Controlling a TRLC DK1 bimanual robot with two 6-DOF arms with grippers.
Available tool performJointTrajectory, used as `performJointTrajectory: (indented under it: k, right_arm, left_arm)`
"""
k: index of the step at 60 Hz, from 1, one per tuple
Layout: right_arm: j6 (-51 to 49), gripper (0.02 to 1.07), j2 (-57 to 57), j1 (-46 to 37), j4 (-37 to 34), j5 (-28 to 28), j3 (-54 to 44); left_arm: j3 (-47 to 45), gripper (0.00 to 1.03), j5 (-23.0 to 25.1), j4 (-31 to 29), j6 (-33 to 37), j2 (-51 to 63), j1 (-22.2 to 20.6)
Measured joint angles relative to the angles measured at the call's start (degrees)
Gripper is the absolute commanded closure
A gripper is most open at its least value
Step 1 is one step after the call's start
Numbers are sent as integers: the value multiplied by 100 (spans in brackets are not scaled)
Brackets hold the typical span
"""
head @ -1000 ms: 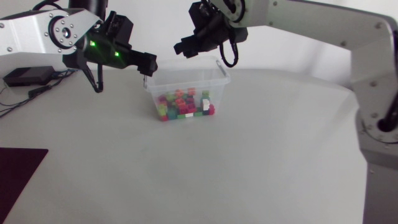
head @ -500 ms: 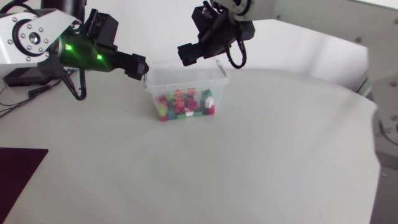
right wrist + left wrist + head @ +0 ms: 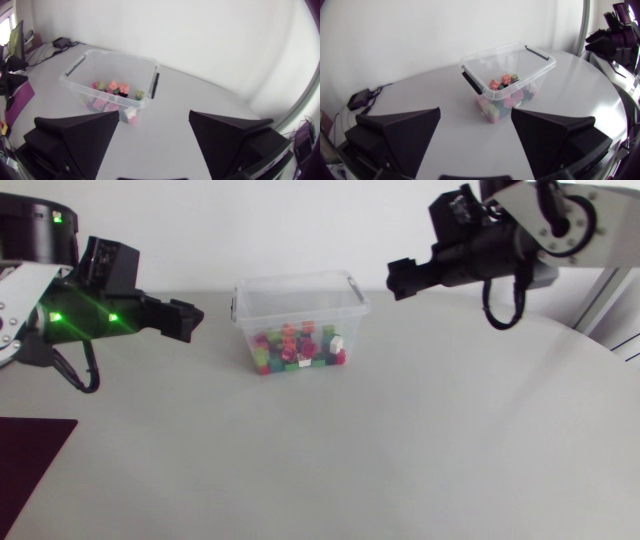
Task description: Place the duplo bricks in the container
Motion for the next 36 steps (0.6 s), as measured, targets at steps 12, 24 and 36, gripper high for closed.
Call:
performJointTrajectory:
  k: [12, 24, 36]
  right_arm:
    - [-175, 6, -1217, -940, 444, -15, -1121]
    - [-343, 6, -2424, -1707, 826, -24, -2347]
    - [-608, 6, -3829, -1849, 1040, -20, -3508]
  left_arm:
    - [-444, 5, 0, 63, -4, -756, 240]
    - [-1045, 5, 2, 114, -4, -1606, 341]
    - [-1676, 5, 0, 107, -22, -2439, 485]
